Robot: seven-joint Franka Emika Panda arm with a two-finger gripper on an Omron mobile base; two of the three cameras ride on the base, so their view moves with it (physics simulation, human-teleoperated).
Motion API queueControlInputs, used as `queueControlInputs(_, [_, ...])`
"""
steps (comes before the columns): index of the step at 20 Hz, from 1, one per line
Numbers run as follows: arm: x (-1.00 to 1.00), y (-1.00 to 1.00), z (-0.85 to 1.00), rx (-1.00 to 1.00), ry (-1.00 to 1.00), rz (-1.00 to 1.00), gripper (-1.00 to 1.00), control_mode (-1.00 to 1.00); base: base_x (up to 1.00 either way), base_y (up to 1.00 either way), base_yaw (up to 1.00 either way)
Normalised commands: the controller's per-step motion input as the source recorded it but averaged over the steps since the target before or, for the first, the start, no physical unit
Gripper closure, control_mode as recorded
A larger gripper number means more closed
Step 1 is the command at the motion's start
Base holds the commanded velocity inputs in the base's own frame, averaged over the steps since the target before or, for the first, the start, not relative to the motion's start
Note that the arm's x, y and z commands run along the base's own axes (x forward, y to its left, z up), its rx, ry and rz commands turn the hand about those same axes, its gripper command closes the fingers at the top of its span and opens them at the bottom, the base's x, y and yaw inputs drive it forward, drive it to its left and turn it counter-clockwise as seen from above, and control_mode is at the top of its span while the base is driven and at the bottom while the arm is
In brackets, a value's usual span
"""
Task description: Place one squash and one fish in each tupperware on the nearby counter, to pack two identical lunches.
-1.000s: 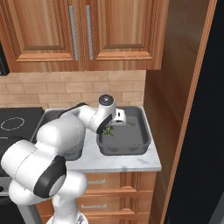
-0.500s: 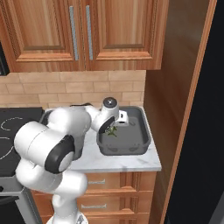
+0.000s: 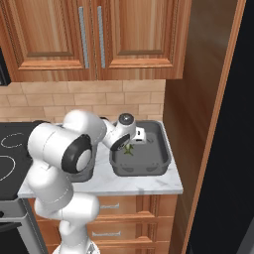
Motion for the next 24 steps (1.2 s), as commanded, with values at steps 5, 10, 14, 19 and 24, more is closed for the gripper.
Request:
queueControlInputs(5, [0.31, -0.03, -0.01, 0.0, 0.0, 0.0, -1.0, -1.0, 0.0, 0.0, 0.0])
queueControlInputs(10, [0.23, -0.01, 0.0, 0.0, 0.0, 0.0, -1.0, -1.0, 0.0, 0.0, 0.0])
queueControlInputs(14, [-0.06, 0.0, 0.12, 0.0, 0.0, 0.0, -1.0, -1.0, 0.0, 0.0, 0.0])
queueControlInputs(19, [-0.82, 0.0, 0.39, -0.04, -0.06, 0.0, -1.0, -1.0, 0.0, 0.0, 0.0])
queueControlInputs(24, [-0.93, 0.04, 0.93, -0.07, -0.2, 0.0, -1.0, -1.0, 0.0, 0.0, 0.0])
